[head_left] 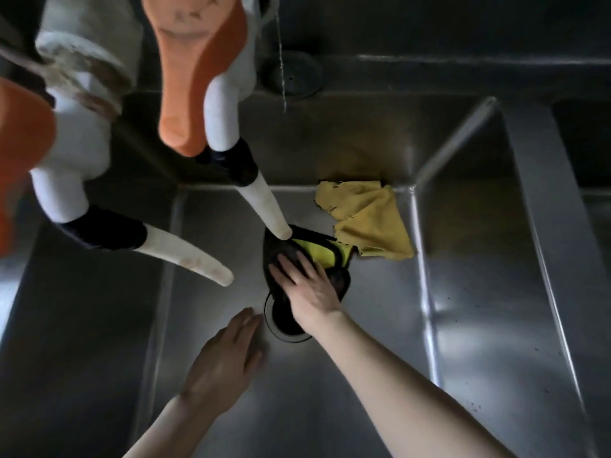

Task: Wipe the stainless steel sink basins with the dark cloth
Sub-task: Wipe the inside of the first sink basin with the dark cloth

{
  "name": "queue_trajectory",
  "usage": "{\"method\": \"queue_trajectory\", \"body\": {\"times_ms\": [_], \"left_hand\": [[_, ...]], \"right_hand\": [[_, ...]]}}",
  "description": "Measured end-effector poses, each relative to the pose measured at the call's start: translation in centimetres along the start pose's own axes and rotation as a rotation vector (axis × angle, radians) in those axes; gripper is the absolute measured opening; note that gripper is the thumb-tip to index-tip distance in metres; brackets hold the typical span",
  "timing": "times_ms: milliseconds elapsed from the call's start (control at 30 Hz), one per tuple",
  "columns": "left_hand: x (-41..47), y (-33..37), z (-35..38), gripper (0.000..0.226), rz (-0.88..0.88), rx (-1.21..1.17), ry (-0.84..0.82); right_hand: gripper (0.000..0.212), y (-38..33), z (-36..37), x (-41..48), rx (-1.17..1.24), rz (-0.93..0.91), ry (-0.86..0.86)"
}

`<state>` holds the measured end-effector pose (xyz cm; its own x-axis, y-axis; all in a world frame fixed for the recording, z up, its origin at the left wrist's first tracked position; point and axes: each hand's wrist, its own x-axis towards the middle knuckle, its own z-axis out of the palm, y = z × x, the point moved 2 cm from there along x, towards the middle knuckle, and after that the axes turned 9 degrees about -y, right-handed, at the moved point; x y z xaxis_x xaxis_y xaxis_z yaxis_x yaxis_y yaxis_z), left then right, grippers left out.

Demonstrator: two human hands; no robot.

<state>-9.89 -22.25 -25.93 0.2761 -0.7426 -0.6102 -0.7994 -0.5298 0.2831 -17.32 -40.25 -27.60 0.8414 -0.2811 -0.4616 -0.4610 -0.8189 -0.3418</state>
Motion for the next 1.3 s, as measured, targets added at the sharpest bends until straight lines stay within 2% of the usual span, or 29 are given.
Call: {"method": "queue_trajectory", "body": {"times_ms": [133,200,433,567,667,800,933,1067,1300], "left_hand": [[0.0,0.5,-0.3,0.059,-0.044,0.017,-0.026],[0.0,0.9,-0.1,0.06,-0.047,0.016,-0.041],[0.5,5.4,-0.3,0.065,0.062,-0.007,-0.042],[0.0,8.7,0.5,0.058,0.117,-0.006,-0.115],[-0.6,10.5,1.9,0.062,0.199,0.048,-0.205],[-1.7,12.0,3.5,0.062,0.263,0.129,-0.304],[-2.3,12.2,4.3,0.059,0.279,0.158,-0.345],[-2.4,11.3,3.9,0.059,0.282,0.168,-0.325],[-1.7,8.7,3.5,0.062,0.265,0.174,-0.31]], "right_hand": [[0.061,-1.1,1.0,-0.2,-0.133,-0.126,-0.104],[0.065,-0.2,0.7,-1.5,-0.175,-0.102,-0.136],[0.084,5.2,2.8,-9.3,-0.011,0.284,-0.009],[0.091,7.1,4.1,-14.2,0.025,0.475,-0.1],[0.083,6.4,3.8,-17.3,0.093,0.533,-0.205],[0.079,4.7,4.8,-20.8,0.133,0.54,-0.382],[0.082,4.5,6.5,-23.4,0.103,0.48,-0.47],[0.081,4.8,6.6,-23.4,0.063,0.424,-0.445],[0.058,6.4,3.8,-20.0,-0.109,0.316,-0.287]]}}
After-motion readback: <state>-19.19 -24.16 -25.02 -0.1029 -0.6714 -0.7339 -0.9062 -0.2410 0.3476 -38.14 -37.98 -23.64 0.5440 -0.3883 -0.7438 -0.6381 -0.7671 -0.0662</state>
